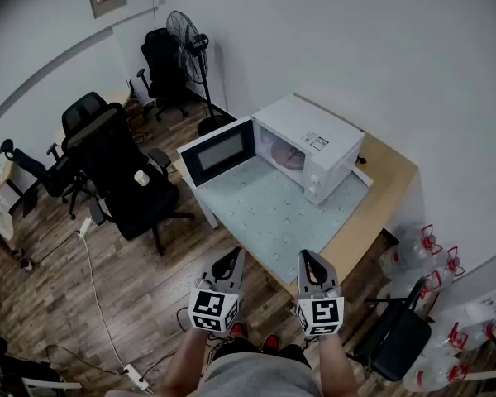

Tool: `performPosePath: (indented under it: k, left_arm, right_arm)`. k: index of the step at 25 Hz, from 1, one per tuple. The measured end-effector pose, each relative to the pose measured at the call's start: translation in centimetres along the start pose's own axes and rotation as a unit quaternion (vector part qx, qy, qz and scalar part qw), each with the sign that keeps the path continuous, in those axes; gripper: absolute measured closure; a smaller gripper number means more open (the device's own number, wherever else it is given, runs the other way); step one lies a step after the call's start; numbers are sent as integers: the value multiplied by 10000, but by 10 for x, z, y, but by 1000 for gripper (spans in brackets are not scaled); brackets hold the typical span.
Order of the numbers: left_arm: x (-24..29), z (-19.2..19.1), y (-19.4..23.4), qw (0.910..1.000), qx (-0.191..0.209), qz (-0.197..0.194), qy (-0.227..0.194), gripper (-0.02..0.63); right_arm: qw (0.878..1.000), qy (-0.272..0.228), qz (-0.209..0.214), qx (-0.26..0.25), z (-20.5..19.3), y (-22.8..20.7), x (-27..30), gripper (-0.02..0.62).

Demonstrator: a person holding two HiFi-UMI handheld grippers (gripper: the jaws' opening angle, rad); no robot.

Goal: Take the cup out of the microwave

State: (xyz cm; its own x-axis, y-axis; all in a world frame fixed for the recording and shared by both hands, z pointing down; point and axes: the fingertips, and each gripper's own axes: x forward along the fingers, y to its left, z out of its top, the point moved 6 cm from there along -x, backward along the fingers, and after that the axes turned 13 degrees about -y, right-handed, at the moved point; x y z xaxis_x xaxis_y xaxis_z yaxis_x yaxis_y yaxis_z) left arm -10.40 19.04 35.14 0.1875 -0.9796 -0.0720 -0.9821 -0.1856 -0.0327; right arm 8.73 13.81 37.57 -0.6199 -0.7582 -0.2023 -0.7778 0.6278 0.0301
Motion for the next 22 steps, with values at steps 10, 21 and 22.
performPosePath:
  k: [10,21,22]
  left_arm:
    - [10,-6,-3,10000,-20,27,59,581]
    - [53,-17,16,9999,-75,-37,99,581]
    - [60,-19,20,9999,-77,-54,115,581]
  right_arm:
    - [9999,7,-94,99,-2,-13,7,575]
    - [9998,102,-136,107,-20,-29,43,577]
    - [9998,108,-157,107,-22,-31,49,575]
